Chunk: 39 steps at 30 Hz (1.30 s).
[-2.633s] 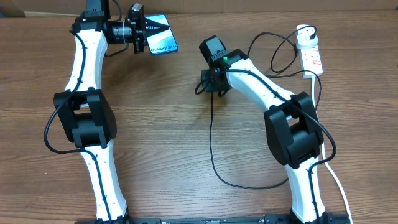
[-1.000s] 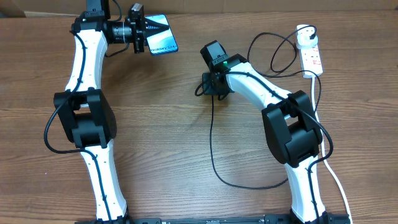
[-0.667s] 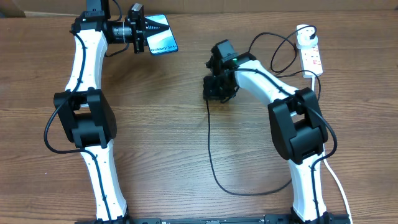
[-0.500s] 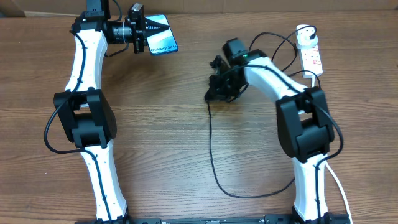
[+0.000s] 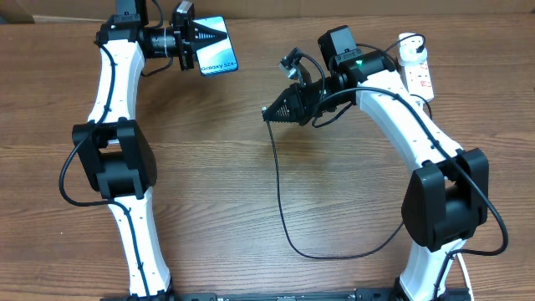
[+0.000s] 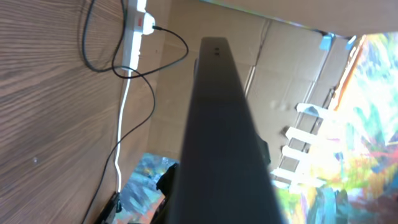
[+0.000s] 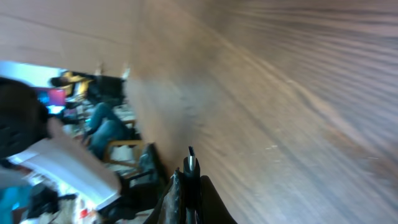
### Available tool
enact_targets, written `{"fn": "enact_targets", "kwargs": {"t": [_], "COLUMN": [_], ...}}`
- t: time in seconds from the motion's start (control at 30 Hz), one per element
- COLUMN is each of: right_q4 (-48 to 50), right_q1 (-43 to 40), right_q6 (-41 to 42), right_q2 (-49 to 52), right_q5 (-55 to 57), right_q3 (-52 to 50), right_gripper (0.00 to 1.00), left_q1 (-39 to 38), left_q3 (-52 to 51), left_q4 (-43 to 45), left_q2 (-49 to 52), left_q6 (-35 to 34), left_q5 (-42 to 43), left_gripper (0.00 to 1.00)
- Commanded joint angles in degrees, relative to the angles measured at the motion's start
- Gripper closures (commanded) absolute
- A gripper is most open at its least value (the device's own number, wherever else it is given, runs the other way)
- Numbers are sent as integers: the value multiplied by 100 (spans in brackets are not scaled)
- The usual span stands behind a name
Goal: Plug charger to phone and switch on socket
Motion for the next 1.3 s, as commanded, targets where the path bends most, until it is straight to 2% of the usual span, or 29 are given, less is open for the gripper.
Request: {"fn": "enact_targets", "kwargs": {"t": [0.0,0.2,0.47,0.6,0.83,1.27], "right_q4": [-72,-208,-269,-122,468,1198], "right_q1": [13,74,107,105,92,90], "right_q6": [-138,-125,-50,155,1104,1631], "right_q2": [-114,-129,-146,-144,-144,-144], "right_q5": [-678,-1239,-2074,-2033,-1397,-1486], "right_q3": [17,17,17,17,17,17], "right_gripper": [96,96,96,96,96,96], "left_q1": [-44,-160,-531,-660,-732,-732], "left_q3": [177,177,177,177,177,177], "left_q4": [7,4,-70,-83,-83,-55], "left_q2": [-170,-170,-170,-170,-170,-170], "left_q6": [315,566,535,535,540,632], "left_q5": [505,505,503,503,501,446], "left_gripper": [96,96,96,96,96,96]}}
